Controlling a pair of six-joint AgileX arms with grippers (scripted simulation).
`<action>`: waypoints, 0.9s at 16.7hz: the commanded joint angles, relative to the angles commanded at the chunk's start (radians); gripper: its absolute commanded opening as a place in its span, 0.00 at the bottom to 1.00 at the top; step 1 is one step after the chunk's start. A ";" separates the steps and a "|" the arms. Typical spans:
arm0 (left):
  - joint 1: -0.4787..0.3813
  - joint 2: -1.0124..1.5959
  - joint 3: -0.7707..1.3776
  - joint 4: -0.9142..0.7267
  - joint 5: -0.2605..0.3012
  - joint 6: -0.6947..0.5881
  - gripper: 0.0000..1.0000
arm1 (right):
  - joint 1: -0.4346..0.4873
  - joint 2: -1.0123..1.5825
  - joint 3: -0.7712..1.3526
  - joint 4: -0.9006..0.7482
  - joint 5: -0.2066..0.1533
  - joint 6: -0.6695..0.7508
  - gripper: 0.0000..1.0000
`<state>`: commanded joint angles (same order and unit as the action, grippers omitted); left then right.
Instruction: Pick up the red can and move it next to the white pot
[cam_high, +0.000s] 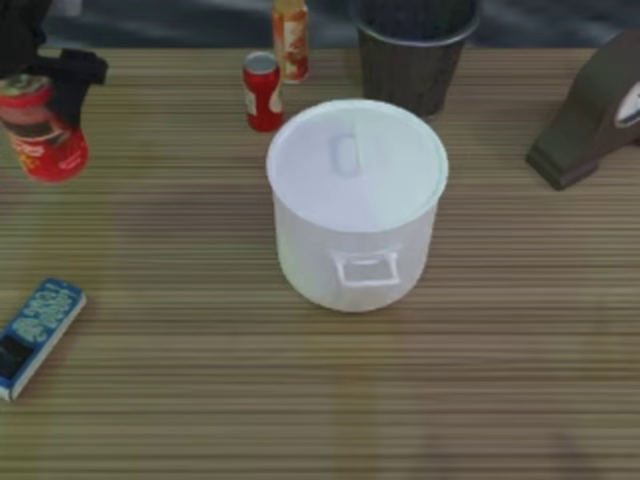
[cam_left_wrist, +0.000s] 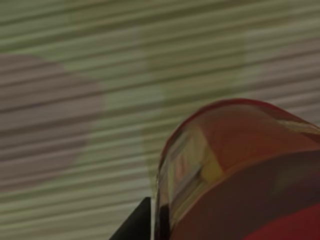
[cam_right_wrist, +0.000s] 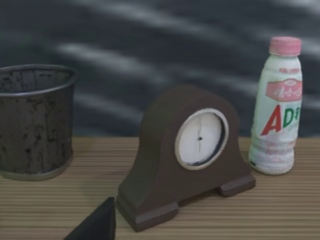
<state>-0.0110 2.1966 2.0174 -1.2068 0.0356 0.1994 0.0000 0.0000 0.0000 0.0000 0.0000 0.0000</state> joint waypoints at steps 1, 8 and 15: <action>0.002 -0.042 -0.042 0.000 -0.001 0.000 0.00 | 0.000 0.000 0.000 0.000 0.000 0.000 1.00; -0.001 -0.102 -0.101 0.000 -0.002 0.001 0.00 | 0.000 0.000 0.000 0.000 0.000 0.000 1.00; -0.126 -0.136 -0.239 0.103 -0.042 -0.206 0.00 | 0.000 0.000 0.000 0.000 0.000 0.000 1.00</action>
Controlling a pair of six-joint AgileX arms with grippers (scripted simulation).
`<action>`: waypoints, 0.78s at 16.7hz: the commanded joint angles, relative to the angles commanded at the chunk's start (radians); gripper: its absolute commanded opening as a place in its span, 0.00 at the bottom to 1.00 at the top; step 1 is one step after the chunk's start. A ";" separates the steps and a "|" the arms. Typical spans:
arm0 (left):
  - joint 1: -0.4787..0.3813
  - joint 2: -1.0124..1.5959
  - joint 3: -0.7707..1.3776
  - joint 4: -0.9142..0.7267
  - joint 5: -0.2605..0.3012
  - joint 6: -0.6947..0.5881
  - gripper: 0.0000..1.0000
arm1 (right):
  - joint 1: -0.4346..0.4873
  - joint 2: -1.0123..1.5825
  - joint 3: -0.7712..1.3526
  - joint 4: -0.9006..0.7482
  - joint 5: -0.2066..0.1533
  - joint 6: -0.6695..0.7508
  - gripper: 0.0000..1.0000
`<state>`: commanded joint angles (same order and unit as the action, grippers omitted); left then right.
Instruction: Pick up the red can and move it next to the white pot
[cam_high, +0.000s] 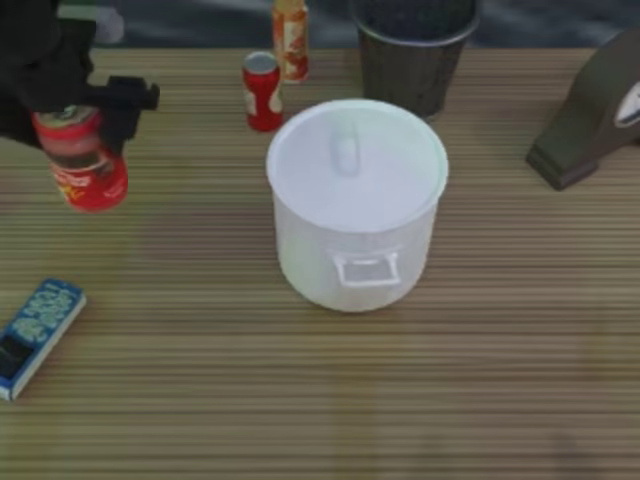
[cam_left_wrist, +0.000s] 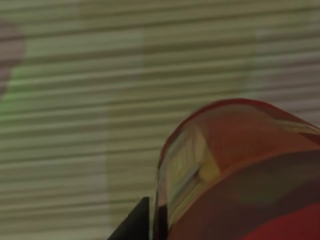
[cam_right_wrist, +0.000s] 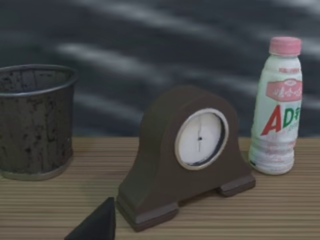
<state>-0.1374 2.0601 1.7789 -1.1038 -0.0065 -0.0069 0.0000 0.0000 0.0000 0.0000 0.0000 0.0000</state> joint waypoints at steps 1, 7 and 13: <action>-0.032 -0.009 -0.034 0.026 -0.010 -0.054 0.00 | 0.000 0.000 0.000 0.000 0.000 0.000 1.00; -0.172 -0.054 -0.192 0.147 -0.056 -0.286 0.00 | 0.000 0.000 0.000 0.000 0.000 0.000 1.00; -0.171 -0.046 -0.202 0.163 -0.056 -0.288 0.00 | 0.000 0.000 0.000 0.000 0.000 0.000 1.00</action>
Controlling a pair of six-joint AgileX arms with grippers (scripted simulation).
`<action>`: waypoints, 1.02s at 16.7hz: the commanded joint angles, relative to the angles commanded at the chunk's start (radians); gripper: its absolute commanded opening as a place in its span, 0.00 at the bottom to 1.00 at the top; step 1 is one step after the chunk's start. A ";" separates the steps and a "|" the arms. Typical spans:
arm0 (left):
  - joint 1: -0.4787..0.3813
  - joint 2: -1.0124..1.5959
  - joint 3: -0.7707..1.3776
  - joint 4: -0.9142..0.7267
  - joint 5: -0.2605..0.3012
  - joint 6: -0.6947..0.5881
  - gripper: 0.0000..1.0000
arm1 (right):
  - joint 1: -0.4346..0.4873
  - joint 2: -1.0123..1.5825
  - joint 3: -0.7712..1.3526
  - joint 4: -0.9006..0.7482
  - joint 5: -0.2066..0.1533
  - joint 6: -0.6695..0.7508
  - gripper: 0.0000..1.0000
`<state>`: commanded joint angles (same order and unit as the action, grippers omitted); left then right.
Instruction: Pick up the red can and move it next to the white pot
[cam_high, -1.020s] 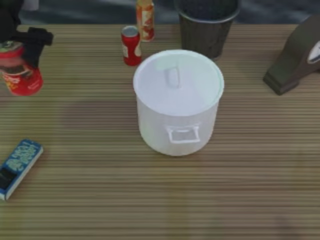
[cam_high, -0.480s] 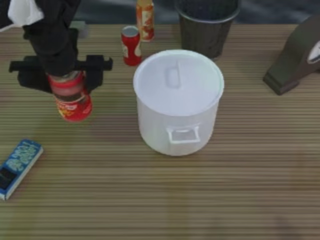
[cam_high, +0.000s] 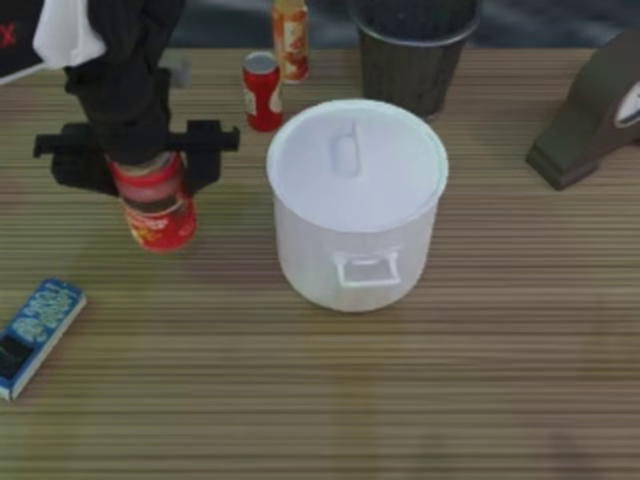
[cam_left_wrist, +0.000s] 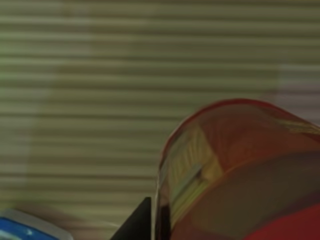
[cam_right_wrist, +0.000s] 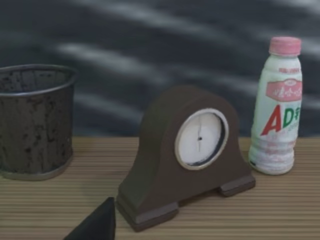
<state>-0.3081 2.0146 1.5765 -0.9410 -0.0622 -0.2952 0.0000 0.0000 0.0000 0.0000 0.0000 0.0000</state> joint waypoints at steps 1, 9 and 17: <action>0.000 0.007 -0.011 0.018 0.000 0.001 0.00 | 0.000 0.000 0.000 0.000 0.000 0.000 1.00; 0.001 0.063 -0.088 0.156 0.000 0.004 0.00 | 0.000 0.000 0.000 0.000 0.000 0.000 1.00; 0.001 0.063 -0.088 0.156 0.000 0.004 0.45 | 0.000 0.000 0.000 0.000 0.000 0.000 1.00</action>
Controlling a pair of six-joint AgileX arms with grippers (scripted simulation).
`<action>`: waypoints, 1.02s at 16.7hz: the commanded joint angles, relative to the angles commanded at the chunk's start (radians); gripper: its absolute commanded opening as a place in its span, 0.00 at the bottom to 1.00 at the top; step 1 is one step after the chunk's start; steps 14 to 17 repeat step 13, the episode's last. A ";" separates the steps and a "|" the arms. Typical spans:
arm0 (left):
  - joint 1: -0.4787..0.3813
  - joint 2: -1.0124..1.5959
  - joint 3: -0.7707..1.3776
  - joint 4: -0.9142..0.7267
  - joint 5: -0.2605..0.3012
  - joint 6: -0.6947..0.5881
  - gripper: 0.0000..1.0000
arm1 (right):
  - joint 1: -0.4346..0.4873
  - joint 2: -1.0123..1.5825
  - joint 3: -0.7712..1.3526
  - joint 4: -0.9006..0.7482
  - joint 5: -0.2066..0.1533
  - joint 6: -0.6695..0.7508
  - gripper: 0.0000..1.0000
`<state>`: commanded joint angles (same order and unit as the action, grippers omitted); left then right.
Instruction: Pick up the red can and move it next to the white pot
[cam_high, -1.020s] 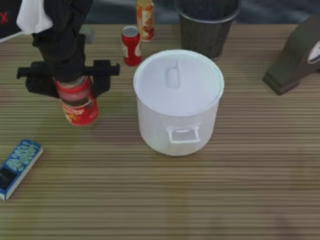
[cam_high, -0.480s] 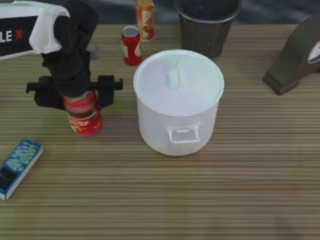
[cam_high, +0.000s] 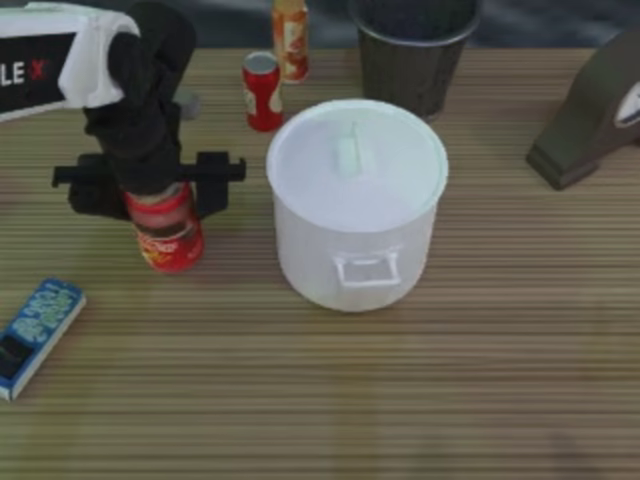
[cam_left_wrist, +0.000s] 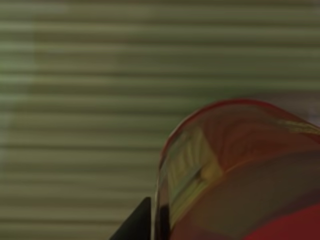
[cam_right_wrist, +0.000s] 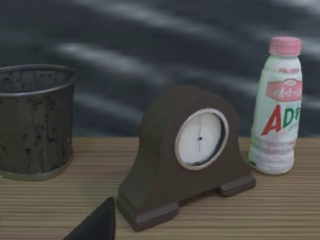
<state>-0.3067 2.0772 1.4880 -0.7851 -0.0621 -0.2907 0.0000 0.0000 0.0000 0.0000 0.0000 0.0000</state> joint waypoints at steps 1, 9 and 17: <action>0.000 0.000 0.000 0.000 0.000 0.000 0.53 | 0.000 0.000 0.000 0.000 0.000 0.000 1.00; 0.000 0.000 0.000 0.000 0.000 0.000 1.00 | 0.000 0.000 0.000 0.000 0.000 0.000 1.00; 0.000 0.000 0.000 0.000 0.000 0.000 1.00 | 0.000 0.000 0.000 0.000 0.000 0.000 1.00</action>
